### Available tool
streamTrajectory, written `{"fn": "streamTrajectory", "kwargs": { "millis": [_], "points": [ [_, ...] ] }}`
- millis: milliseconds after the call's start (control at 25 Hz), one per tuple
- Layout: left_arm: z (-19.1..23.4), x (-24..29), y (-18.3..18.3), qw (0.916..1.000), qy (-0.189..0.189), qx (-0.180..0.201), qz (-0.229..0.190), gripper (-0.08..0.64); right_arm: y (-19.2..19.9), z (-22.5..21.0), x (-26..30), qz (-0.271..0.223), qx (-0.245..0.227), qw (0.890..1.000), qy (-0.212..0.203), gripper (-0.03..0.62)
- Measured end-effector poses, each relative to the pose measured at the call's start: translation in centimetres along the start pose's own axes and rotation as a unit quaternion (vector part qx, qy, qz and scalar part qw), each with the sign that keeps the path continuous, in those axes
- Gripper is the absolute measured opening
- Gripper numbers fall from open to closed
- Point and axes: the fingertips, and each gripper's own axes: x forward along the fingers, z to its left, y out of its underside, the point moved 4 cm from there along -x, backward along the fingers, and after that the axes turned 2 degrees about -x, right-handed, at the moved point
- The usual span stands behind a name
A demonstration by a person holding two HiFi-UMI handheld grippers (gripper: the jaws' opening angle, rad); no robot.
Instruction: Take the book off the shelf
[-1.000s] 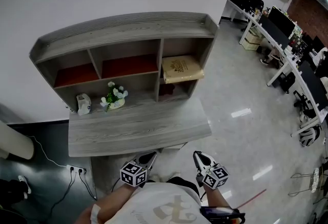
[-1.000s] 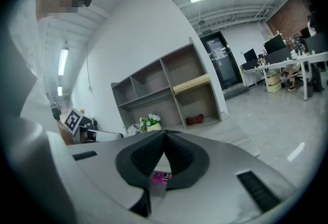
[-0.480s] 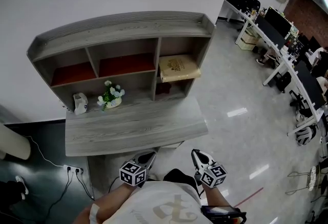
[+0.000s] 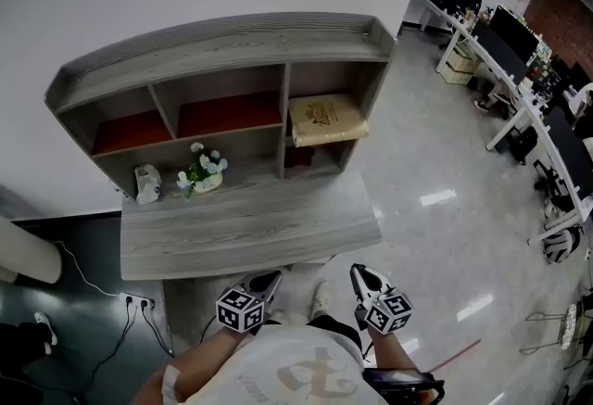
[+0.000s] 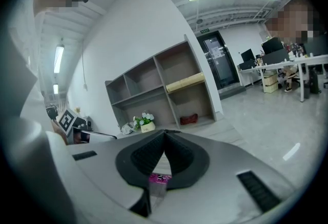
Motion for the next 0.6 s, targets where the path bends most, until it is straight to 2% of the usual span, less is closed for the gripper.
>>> {"fn": "streamTrajectory", "kwargs": {
  "millis": [320, 600],
  "points": [
    [-0.7, 4.9, -2.4, 0.9997, -0.004, 0.017, 0.015, 0.003, -1.7, -4.8, 2.2, 0.012, -0.015, 1.0, -0.016, 0.005],
    [-0.6, 9.2, -4.4, 0.9994, -0.026, 0.014, 0.018, 0.003, -3.8, -10.0, 4.9, 0.015, -0.013, 0.999, -0.036, 0.005]
  ]
}}
